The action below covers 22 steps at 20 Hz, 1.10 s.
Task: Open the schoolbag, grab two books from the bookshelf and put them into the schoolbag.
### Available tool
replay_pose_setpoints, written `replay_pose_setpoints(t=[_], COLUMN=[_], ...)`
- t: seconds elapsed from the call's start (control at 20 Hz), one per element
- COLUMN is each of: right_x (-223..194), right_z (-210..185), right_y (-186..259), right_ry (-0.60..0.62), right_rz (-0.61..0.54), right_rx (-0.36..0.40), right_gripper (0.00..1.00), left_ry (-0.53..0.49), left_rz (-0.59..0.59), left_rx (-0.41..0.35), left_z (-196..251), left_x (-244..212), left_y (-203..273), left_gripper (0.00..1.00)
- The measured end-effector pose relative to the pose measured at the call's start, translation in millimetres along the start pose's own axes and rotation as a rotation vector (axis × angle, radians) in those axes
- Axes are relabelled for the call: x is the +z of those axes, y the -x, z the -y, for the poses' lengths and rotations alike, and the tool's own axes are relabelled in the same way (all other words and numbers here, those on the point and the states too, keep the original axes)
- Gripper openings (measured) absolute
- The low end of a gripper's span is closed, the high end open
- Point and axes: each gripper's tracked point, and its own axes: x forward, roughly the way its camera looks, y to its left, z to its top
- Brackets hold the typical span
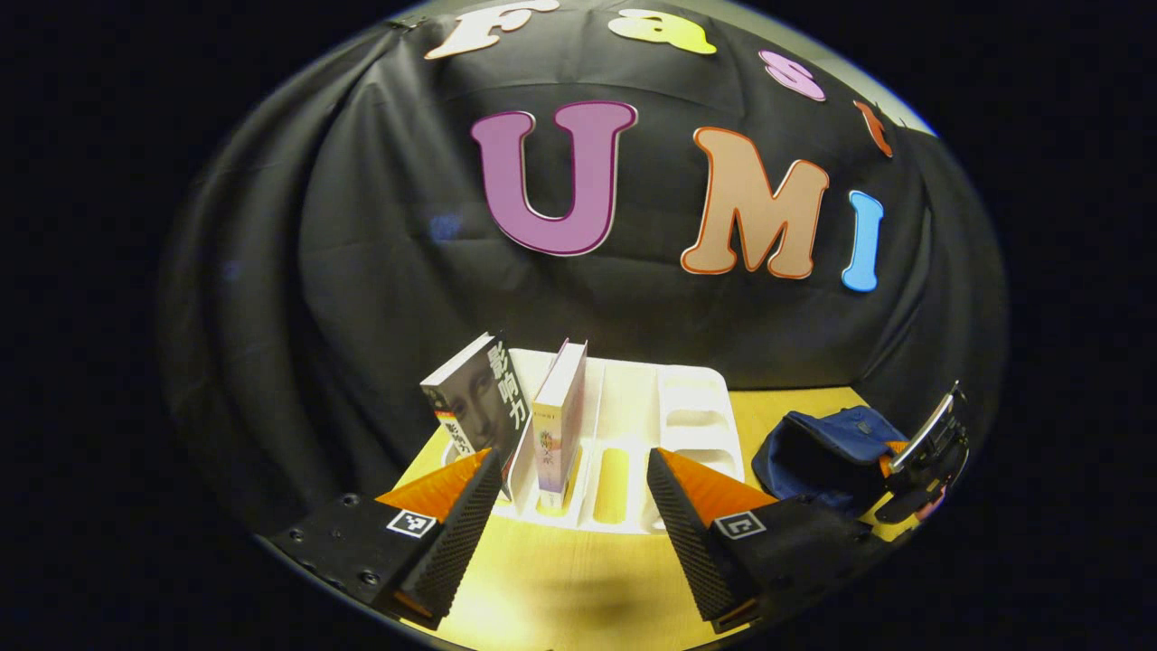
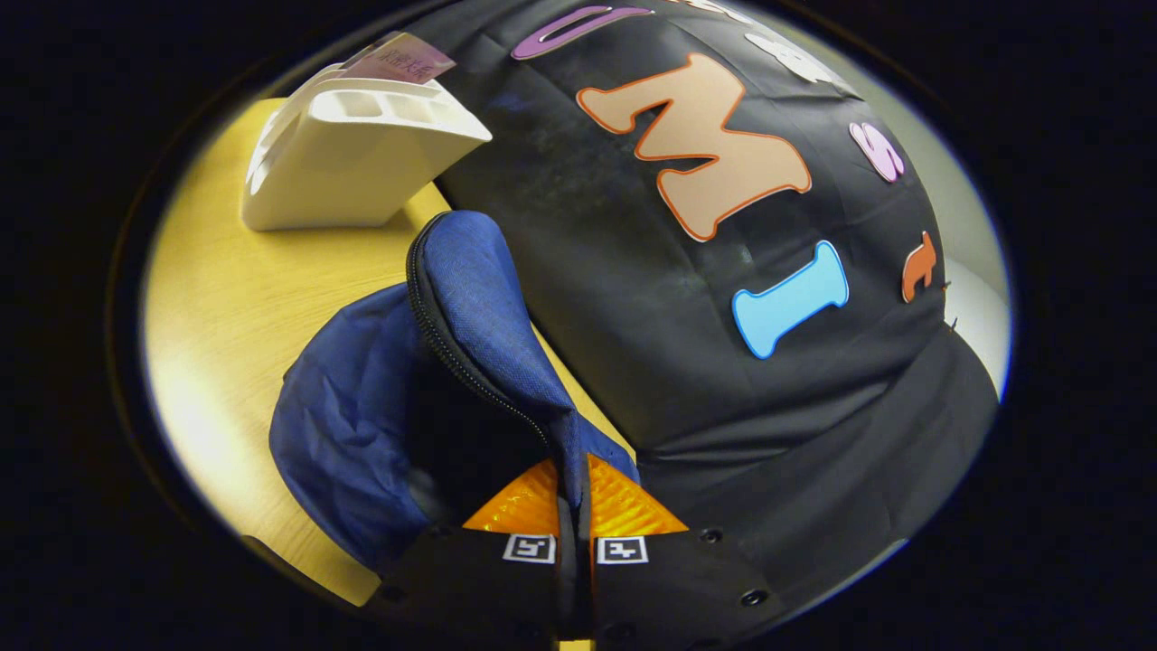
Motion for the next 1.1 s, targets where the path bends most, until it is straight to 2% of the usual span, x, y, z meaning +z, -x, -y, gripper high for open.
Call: replay_pose_setpoints(t=[0.2, 0.65, 0.95, 1.1], right_x=[1, -1, -1, -1], right_z=[5, 14, 14, 13], right_y=[-2, 1, 2, 2], right_ry=[-0.052, -0.11, -0.113, -0.109], right_rz=[-0.013, -0.024, -0.027, -0.026], right_rx=[0.008, 0.012, 0.02, 0.024], right_gripper=[0.03, 0.03, 0.03, 0.03], left_ry=[-0.01, -0.007, -0.086, -0.103], left_rz=[-0.09, -0.363, -0.566, -0.654], left_rx=[-0.034, -0.111, -0.159, -0.176], left_z=[-5, -28, -22, -16], left_x=[5, -2, -20, -29], left_y=[-34, -107, -146, -161], left_gripper=[0.93, 0.95, 0.89, 0.8])
